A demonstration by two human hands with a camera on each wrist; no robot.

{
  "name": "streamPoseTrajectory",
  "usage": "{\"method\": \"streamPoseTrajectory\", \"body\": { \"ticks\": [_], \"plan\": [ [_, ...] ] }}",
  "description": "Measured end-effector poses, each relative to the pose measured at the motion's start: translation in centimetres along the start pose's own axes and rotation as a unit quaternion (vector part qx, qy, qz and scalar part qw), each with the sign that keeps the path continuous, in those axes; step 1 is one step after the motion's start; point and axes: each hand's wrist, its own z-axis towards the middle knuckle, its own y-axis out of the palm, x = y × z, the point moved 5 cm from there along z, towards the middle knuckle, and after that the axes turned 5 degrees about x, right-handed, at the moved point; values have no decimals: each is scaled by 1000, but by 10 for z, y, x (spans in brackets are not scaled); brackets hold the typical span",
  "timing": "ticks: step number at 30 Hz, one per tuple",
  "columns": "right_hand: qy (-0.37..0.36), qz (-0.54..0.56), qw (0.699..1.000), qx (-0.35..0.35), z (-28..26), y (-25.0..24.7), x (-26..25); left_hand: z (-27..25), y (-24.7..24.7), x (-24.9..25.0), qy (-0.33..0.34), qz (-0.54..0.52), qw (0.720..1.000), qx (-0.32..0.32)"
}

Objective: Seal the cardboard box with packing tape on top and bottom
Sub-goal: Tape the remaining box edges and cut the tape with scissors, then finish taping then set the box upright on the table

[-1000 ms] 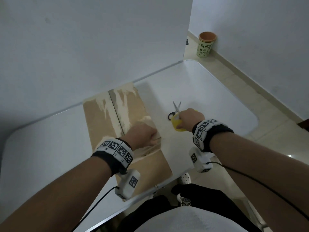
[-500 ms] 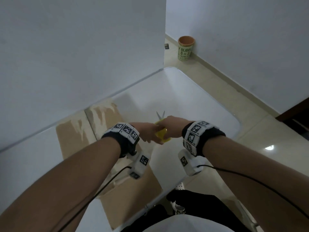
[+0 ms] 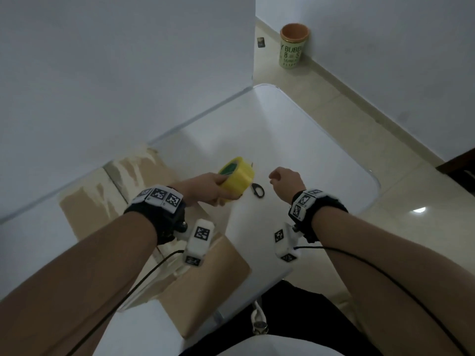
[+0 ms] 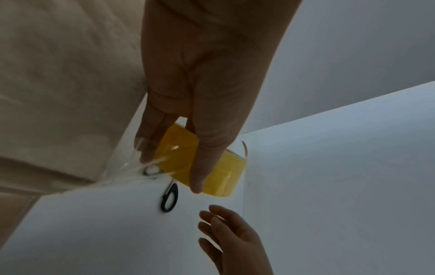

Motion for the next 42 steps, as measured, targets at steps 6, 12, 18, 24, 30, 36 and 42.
{"method": "streamPoseTrajectory", "body": {
  "ticks": [6, 12, 18, 24, 30, 36, 42],
  "plan": [
    [-83, -86, 988, -96, 15, 54, -23, -1, -4, 0, -24, -44, 998, -27],
    [-157, -212, 955, -138, 25, 92, -16, -1, -8, -1, -45, -88, 994, -53],
    [-100, -215, 969, -69, 28, 92, -11, -2, -10, -2, -53, -102, 992, -58],
    [-85, -142, 985, -39, 21, 83, 6, -2, -9, -4, -57, -104, 991, -56],
    [-61, -256, 961, -80, 7, 58, 20, -12, -4, -8, -96, -68, 989, -91],
    [-59, -235, 968, -65, -13, 72, 39, -16, -2, -6, -73, -55, 994, -62],
    [-115, -193, 972, -65, -25, 72, 47, -16, 1, -9, -53, -56, 995, -55]
  ]
}}
